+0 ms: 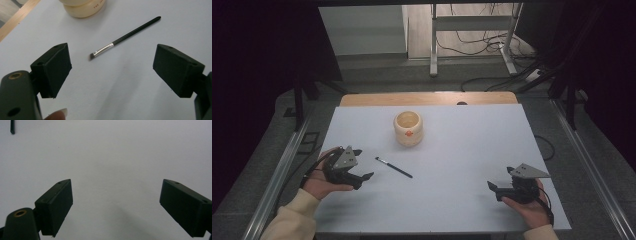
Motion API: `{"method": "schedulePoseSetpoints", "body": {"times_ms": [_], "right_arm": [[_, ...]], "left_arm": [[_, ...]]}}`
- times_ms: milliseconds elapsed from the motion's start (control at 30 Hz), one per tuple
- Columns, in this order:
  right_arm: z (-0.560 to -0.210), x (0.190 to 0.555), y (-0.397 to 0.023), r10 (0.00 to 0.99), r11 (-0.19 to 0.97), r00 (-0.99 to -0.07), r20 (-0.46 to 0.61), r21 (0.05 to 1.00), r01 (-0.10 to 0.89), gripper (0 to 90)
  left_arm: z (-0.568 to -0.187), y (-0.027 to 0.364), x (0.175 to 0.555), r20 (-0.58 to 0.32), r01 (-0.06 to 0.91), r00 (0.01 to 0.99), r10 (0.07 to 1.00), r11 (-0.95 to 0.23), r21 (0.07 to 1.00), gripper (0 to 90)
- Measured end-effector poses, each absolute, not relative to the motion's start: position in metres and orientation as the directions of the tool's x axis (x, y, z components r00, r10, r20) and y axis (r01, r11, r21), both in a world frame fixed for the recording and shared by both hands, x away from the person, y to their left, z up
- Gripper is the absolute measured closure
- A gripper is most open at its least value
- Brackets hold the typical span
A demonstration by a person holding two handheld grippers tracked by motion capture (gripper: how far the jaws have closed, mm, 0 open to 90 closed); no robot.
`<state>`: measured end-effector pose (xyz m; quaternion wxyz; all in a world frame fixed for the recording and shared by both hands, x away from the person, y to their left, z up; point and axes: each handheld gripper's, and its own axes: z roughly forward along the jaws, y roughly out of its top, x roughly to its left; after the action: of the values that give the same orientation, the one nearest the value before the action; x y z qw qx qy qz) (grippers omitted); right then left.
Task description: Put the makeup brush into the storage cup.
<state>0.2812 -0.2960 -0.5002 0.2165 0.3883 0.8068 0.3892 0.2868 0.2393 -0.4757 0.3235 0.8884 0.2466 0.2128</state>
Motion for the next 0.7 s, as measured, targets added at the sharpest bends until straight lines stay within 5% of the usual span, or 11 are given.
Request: {"method": "schedulePoseSetpoints", "body": {"times_ms": [700], "right_arm": [[-0.501, 0.282, -0.297, 0.793, 0.401, -0.606, -0.051, 0.794, 0.458, 11.4]], "left_arm": [[-0.468, 0.235, 0.303, 0.243, 0.211, 0.863, 0.443, -0.753, 0.623, 14.2]]}}
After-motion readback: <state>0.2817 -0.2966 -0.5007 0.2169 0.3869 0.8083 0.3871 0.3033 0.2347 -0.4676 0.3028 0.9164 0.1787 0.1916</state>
